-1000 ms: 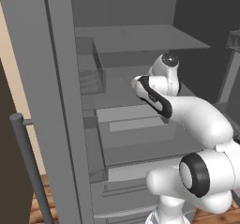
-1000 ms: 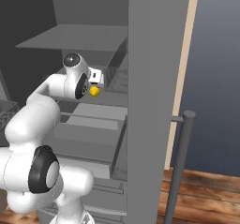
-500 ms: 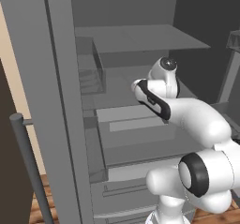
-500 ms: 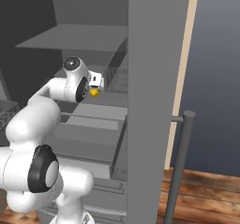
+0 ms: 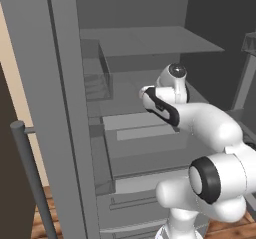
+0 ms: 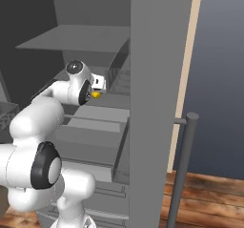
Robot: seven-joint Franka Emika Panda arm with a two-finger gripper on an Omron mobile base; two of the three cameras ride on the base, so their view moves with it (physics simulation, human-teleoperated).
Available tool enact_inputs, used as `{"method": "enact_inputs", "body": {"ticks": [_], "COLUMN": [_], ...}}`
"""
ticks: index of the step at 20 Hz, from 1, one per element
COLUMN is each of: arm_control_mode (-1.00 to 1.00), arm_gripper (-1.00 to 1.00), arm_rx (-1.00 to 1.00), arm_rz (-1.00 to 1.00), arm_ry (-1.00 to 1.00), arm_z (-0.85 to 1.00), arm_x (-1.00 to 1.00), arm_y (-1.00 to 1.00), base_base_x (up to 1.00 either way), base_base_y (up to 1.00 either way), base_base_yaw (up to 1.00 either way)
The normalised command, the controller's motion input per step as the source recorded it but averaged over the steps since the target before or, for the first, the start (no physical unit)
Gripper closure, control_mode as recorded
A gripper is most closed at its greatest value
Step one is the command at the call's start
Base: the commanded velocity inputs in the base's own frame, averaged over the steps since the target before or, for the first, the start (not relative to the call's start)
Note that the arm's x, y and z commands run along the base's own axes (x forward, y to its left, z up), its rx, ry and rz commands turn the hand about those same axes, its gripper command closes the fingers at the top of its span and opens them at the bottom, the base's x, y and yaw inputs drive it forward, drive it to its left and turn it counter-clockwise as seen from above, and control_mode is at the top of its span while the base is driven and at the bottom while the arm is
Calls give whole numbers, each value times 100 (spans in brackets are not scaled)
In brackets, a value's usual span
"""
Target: Retrieve a lemon from the fridge and place it on the cutting board with the fish.
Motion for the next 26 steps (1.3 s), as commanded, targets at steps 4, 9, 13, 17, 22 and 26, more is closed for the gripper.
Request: {"method": "enact_inputs", "body": {"ticks": [4,9,13,17,22,26], "arm_control_mode": [-100,-100,-100,-100,-100,-100], "arm_gripper": [-100,-100,-100,-100,-100,-100], "arm_rx": [0,0,0,0,0,0], "arm_rz": [0,0,0,0,0,0], "arm_ry": [0,0,0,0,0,0], "arm_z": [-5,-15,-17,-13,-9,-1], "arm_x": [13,17,17,13,10,7], "arm_y": [0,0,0,0,0,0], "base_base_x": [0,0,0,0,0,0], "base_base_y": [0,0,0,0,0,0], "base_base_yaw": [0,0,0,0,0,0]}}
